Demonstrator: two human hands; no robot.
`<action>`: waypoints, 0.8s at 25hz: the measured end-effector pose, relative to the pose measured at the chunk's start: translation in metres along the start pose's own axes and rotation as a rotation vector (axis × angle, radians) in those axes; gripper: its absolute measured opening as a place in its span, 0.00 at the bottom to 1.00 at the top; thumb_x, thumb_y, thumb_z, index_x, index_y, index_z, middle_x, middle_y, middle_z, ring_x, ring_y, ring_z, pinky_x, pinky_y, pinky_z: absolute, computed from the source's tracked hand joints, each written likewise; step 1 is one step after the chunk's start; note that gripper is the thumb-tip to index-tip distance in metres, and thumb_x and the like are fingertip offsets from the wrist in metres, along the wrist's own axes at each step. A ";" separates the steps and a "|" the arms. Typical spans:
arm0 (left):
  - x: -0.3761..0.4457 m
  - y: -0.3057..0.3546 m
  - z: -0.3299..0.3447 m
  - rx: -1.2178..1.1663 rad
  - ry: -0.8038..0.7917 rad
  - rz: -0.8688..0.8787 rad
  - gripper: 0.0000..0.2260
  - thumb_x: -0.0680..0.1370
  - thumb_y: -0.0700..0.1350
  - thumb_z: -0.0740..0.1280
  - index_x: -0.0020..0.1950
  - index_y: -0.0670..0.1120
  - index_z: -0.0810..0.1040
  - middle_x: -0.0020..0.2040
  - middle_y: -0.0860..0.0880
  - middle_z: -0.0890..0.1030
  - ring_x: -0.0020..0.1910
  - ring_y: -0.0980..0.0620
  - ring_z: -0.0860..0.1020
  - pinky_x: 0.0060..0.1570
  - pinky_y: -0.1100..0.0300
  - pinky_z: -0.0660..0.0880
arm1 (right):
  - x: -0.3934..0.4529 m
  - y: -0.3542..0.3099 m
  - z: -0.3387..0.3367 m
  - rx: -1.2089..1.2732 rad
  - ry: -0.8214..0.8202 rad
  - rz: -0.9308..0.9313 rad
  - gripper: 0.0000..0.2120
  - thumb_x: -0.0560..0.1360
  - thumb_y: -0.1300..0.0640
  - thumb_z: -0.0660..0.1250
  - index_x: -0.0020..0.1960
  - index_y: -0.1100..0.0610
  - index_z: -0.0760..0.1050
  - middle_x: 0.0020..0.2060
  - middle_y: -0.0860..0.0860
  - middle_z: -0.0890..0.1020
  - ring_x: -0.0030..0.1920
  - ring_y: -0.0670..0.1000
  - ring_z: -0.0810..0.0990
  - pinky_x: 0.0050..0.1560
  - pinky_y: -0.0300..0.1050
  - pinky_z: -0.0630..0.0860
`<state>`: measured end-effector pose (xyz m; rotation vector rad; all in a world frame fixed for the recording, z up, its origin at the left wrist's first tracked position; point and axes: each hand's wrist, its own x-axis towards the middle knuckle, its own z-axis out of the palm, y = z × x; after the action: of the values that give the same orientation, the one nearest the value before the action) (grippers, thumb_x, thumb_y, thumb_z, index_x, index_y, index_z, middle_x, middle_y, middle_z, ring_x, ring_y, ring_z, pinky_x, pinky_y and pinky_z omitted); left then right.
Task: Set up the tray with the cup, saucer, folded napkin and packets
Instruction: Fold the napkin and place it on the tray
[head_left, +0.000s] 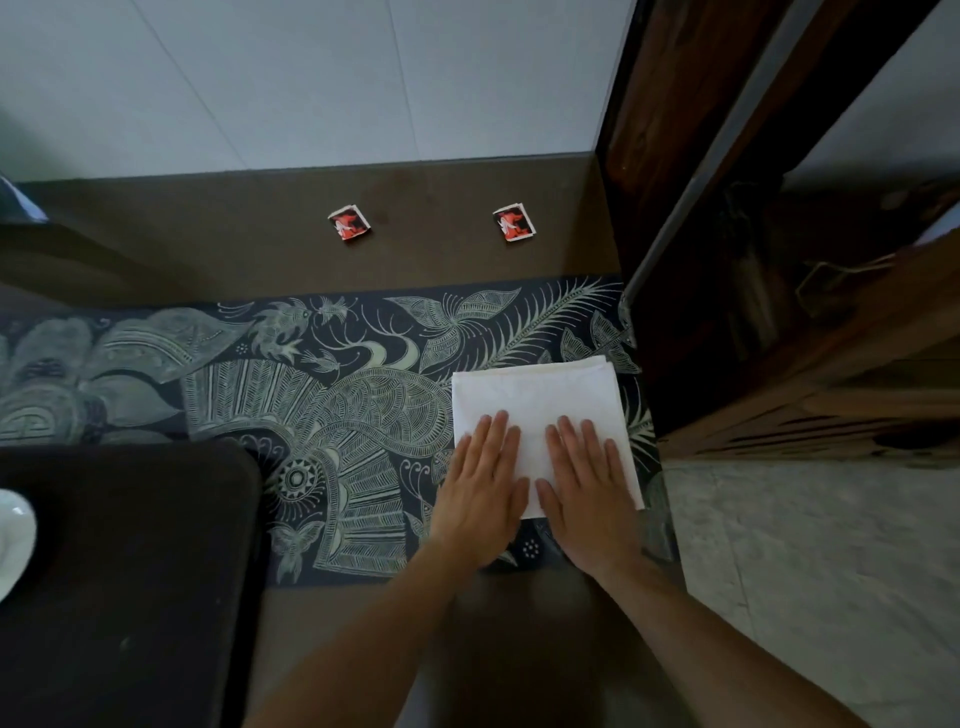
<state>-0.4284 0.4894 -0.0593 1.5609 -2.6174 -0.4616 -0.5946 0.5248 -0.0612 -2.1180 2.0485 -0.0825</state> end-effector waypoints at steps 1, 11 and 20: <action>0.005 0.003 0.002 -0.011 -0.004 -0.007 0.27 0.84 0.55 0.46 0.79 0.43 0.49 0.80 0.44 0.46 0.79 0.47 0.41 0.77 0.49 0.44 | 0.009 0.003 0.003 -0.014 -0.029 -0.004 0.30 0.82 0.43 0.45 0.79 0.56 0.49 0.79 0.55 0.52 0.78 0.56 0.47 0.76 0.59 0.50; 0.032 -0.007 0.014 0.087 -0.041 -0.088 0.29 0.83 0.58 0.40 0.80 0.44 0.45 0.80 0.45 0.44 0.79 0.48 0.41 0.76 0.46 0.47 | 0.043 0.024 0.004 -0.055 -0.103 -0.083 0.31 0.81 0.40 0.44 0.79 0.54 0.44 0.79 0.52 0.45 0.78 0.54 0.40 0.76 0.59 0.44; 0.011 -0.041 0.001 0.114 -0.072 -0.199 0.31 0.82 0.61 0.41 0.79 0.45 0.41 0.80 0.47 0.41 0.79 0.49 0.40 0.76 0.45 0.43 | 0.026 0.055 -0.006 -0.092 -0.086 0.090 0.32 0.81 0.39 0.40 0.79 0.55 0.43 0.79 0.53 0.48 0.78 0.55 0.44 0.75 0.61 0.51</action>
<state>-0.3990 0.4615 -0.0726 1.8864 -2.5936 -0.3939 -0.6486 0.4970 -0.0680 -2.0396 2.1316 0.1162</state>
